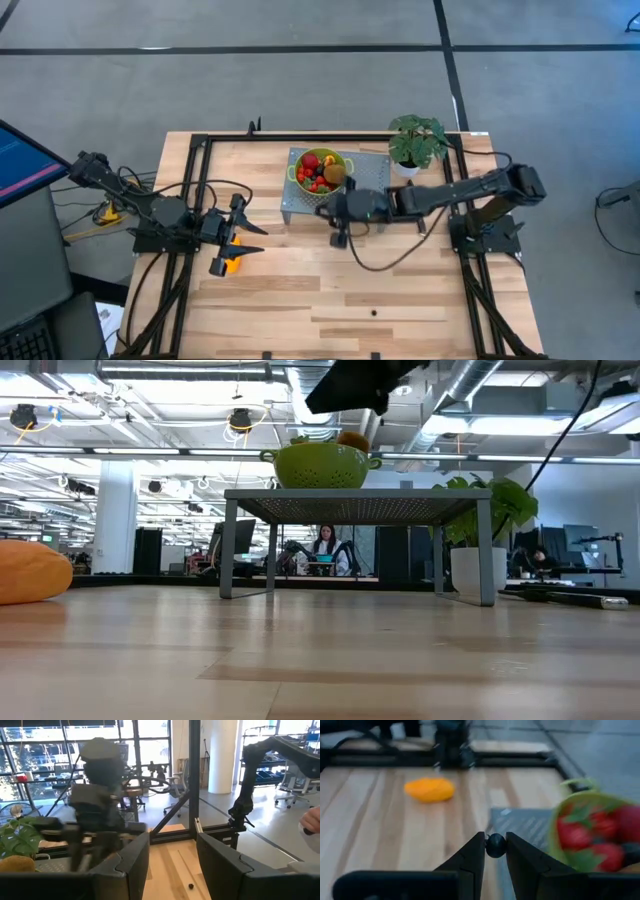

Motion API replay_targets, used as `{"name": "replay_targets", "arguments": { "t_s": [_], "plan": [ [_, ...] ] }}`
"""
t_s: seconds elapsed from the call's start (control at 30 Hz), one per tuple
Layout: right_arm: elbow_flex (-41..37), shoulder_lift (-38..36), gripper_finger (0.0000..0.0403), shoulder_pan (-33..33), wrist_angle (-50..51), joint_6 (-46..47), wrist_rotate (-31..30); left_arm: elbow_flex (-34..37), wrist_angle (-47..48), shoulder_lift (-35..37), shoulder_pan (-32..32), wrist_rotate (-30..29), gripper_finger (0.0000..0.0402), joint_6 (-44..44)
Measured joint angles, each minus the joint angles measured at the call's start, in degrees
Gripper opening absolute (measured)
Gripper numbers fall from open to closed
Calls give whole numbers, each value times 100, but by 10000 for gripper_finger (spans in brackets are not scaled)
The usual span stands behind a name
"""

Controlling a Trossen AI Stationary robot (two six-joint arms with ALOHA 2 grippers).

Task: Pick & Place Fruit
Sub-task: Put the blueberry into the green strainer bowl on the shelf

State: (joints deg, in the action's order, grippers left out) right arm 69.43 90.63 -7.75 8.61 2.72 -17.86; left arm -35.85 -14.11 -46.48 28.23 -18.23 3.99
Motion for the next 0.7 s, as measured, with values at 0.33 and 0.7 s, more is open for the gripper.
{"name": "replay_targets", "arguments": {
  "t_s": [0.33, 0.7],
  "plan": [
    [0, 0, 70, 1105, -787, -180, 1, 0, -19, 0, 0, -3, 158, 0],
    [0, 0, 70, 1642, -779, -166, 1, 2, -31, 0, 0, -20, 158, 1]
  ]
}}
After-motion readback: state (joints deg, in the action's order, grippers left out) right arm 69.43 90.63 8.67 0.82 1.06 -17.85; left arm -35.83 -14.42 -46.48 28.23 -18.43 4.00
